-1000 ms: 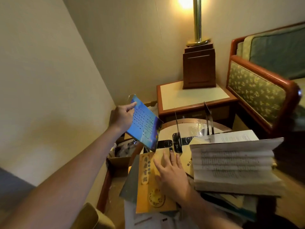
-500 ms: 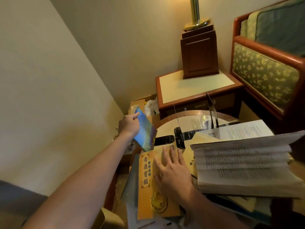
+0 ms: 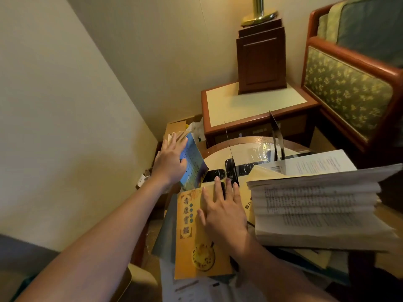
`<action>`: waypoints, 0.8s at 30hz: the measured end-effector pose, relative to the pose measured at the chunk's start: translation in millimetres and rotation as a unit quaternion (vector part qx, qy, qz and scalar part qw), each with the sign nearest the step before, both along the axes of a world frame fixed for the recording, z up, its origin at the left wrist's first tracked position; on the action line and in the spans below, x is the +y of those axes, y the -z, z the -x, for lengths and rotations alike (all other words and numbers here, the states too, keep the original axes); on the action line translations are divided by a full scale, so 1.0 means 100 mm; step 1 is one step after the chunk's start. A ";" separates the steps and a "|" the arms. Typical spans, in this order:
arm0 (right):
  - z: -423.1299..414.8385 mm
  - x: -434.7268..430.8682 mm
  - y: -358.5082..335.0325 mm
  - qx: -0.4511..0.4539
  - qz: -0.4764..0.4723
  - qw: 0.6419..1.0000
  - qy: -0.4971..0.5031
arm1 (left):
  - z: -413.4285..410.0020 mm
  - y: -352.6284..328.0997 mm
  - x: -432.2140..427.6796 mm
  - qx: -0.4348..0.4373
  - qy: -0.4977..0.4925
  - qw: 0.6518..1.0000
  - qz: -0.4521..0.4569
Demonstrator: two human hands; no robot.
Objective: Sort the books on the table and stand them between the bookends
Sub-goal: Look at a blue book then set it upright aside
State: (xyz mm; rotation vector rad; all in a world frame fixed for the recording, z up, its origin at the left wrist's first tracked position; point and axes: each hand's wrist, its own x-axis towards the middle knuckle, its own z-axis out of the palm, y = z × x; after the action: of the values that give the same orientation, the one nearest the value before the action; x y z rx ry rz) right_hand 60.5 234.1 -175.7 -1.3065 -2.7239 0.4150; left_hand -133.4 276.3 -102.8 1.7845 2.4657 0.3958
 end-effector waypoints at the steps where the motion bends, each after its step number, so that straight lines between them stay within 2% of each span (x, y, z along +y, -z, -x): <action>1: 0.00 0.00 0.00 -0.001 0.001 1.000 0.000 | -0.01 0.01 -0.02 0.017 0.001 1.000 0.001; 6: 0.00 0.01 0.00 -0.004 0.006 1.000 -0.001 | -0.01 0.04 -0.09 0.078 0.008 0.997 -0.013; 18: -0.01 0.00 -0.06 -0.006 0.012 1.000 0.007 | -0.07 0.10 -0.27 0.092 0.009 0.995 -0.037; 24: -0.01 -0.09 -0.18 0.046 0.024 0.999 -0.007 | -0.15 0.05 -0.42 0.097 0.005 0.994 -0.058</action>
State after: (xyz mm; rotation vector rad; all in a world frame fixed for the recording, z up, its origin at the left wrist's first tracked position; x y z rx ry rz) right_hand 61.2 224.8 -157.6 -1.2464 -2.6643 0.5326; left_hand -118.6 233.9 -107.9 1.9667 2.6120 0.3906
